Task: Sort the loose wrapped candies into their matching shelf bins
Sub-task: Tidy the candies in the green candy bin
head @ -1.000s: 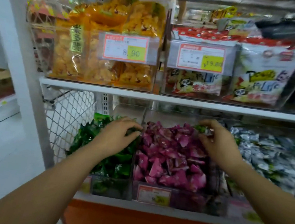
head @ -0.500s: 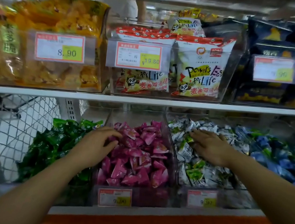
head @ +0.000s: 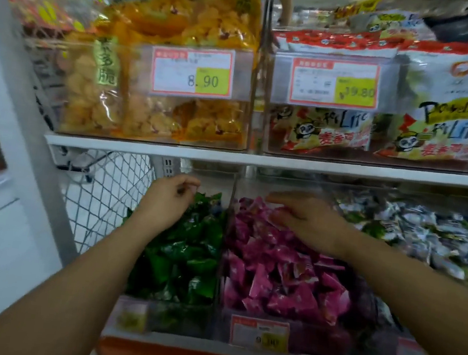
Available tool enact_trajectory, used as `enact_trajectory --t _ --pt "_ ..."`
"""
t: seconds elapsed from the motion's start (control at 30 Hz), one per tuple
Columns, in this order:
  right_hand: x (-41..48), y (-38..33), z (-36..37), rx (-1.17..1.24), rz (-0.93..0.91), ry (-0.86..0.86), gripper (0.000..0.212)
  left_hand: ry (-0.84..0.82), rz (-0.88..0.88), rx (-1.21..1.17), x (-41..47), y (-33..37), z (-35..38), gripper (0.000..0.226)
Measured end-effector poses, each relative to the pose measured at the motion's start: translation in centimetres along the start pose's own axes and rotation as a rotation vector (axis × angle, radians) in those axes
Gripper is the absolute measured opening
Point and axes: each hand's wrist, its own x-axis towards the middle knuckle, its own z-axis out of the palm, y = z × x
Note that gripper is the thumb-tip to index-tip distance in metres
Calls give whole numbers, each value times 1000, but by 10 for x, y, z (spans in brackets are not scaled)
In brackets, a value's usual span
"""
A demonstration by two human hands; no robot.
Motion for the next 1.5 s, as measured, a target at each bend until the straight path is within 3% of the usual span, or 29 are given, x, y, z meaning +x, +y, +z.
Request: enact_trajectory --t 0.27,0.53,0.7,0.93,1.03,1.17,1.33,1.5 --pt "69 -6 40 180 5 -132 40 -134 79 165 58 -26 14 25" --pt "82 13 50 356 -19 -106 32 -543 30 330 89 -42 44 23" --pt "83 15 51 358 -30 -102 34 -495 26 305 87 -42 44 27" --pt "63 -4 44 282 -7 -6 42 -104 109 -93 38 -12 7 24" --pt "46 -15 37 456 0 53 49 -56 101 -302 2 9 -3 24" --pt "9 -32 19 682 84 83 54 -88 81 -427 -36 44 1 29" --pt "-53 -27 -11 650 190 184 34 -229 131 -331 -59 99 21 22" --pt "-114 17 -40 486 372 307 48 -359 208 -310 -63 156 56 20"
